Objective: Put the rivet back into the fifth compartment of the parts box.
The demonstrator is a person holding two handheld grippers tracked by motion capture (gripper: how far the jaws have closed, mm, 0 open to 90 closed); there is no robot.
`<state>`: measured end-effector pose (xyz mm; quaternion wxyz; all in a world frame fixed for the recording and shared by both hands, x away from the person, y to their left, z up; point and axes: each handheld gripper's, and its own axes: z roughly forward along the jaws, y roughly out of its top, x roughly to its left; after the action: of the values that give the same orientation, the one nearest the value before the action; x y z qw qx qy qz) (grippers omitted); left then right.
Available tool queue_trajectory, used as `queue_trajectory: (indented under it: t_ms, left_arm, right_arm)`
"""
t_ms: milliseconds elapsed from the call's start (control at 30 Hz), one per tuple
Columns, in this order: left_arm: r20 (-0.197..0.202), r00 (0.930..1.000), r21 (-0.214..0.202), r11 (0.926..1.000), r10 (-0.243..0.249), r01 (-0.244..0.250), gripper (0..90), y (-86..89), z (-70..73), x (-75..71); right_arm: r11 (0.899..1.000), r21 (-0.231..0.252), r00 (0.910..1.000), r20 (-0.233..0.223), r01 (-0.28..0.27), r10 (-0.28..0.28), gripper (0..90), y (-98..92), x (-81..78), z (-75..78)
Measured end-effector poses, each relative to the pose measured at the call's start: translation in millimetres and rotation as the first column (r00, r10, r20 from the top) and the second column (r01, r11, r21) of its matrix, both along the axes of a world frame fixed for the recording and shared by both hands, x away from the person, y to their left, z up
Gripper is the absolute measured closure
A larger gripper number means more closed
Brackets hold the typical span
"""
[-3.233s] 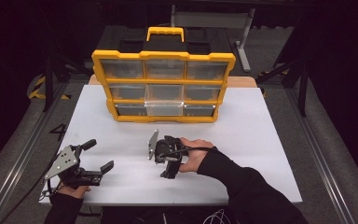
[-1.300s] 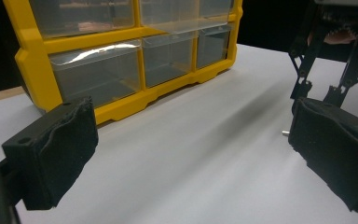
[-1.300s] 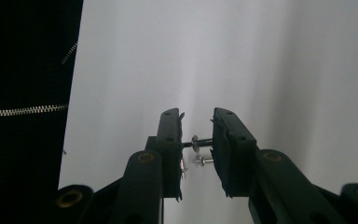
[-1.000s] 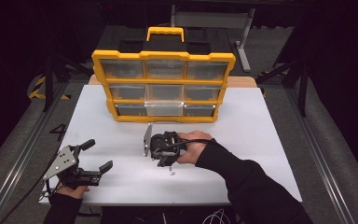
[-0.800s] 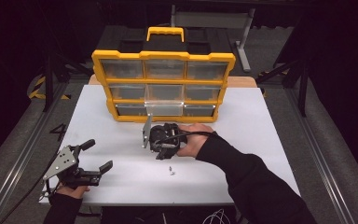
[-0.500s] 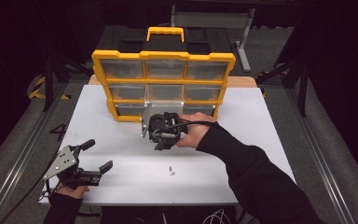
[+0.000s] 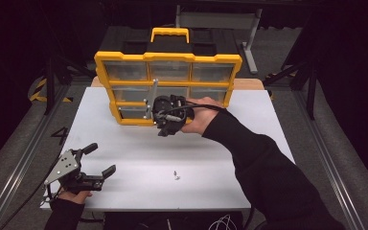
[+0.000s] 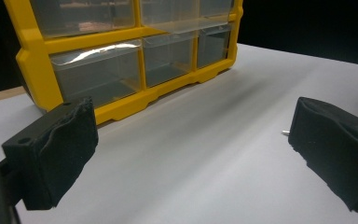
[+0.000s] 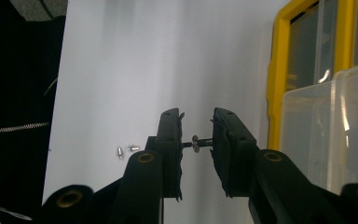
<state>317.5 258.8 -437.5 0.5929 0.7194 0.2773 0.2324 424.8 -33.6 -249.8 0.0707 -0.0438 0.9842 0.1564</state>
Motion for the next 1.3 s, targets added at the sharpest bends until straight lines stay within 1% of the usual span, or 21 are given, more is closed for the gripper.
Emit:
queue_trajectory:
  t_ms: [167, 300, 333, 433, 500, 600, 833, 900, 967, 1133, 1267, 1300]
  left_arm:
    - [0.0, 1.0, 0.001, 1.0, -0.001, 0.001, 2.3, 0.1, 0.0, -0.1]
    - [-0.002, 1.0, -0.003, 1.0, -0.001, 0.001, 2.3, 0.2, -0.1, -0.1]
    - [-0.002, 1.0, -0.003, 1.0, -0.001, 0.001, 2.3, 0.2, -0.1, -0.1]
    - [-0.003, 1.0, -0.001, 1.0, -0.002, 0.002, 2.3, 0.4, 0.0, -0.1]
    - [-0.002, 1.0, 0.002, 1.0, -0.004, 0.004, 2.3, 0.4, 0.1, 0.0]
    - [-0.002, 1.0, 0.003, 1.0, -0.002, 0.002, 2.3, 0.4, -0.1, -0.1]
    - [-0.004, 1.0, 0.0, 1.0, -0.001, 0.001, 2.2, 1.3, -0.1, -0.3]
    - [-0.003, 1.0, -0.003, 1.0, 0.002, -0.002, 2.2, 1.2, -0.3, -0.6]
    - [-0.007, 1.0, -0.003, 1.0, -0.001, 0.001, 2.2, 1.4, -0.4, -0.4]
    - [-0.005, 1.0, -0.004, 1.0, 0.002, -0.002, 2.2, 1.2, -0.4, -0.7]
    - [-0.005, 1.0, -0.006, 1.0, 0.002, -0.002, 2.2, 1.7, -0.5, -0.7]
    - [-0.005, 1.0, -0.006, 1.0, 0.002, -0.002, 2.2, 1.7, -0.5, -0.7]
  right_arm:
    - [0.999, 0.012, 0.9993, 0.017, 0.032, -0.032, 72.9, -0.1, 11.7, 12.2]
    - [0.998, 0.025, 0.9976, 0.031, 0.062, -0.063, 72.9, -0.4, 24.9, 21.7]
    - [0.997, 0.032, 0.9965, 0.032, 0.077, -0.078, 72.9, -0.3, 27.3, 23.1]
    - [0.995, 0.036, 0.995, 0.04, 0.09, -0.092, 72.9, 0.8, 35.9, 27.0]
    - [0.994, 0.034, 0.9939, 0.04, 0.102, -0.103, 72.9, 1.5, 41.9, 29.0]
    - [0.991, 0.044, 0.9913, 0.03, 0.127, -0.128, 72.9, 1.7, 53.4, 32.9]
    - [0.982, 0.053, 0.9823, 0.043, 0.18, -0.182, 72.9, 1.8, 73.6, 38.2]
    - [0.978, 0.061, 0.9781, 0.041, 0.201, -0.204, 72.9, 2.1, 79.0, 37.5]
    - [0.976, 0.058, 0.9767, 0.04, 0.208, -0.211, 72.9, 3.1, 82.6, 35.1]
    - [0.974, 0.033, 0.9739, 0.029, 0.224, -0.225, 72.9, 6.7, 94.3, 21.0]
    - [0.971, 0.028, 0.9711, 0.011, 0.238, -0.238, 72.9, 8.3, 101.1, 10.8]
    - [0.971, 0.022, 0.9716, 0.011, 0.236, -0.237, 72.9, 8.4, 103.5, 8.3]
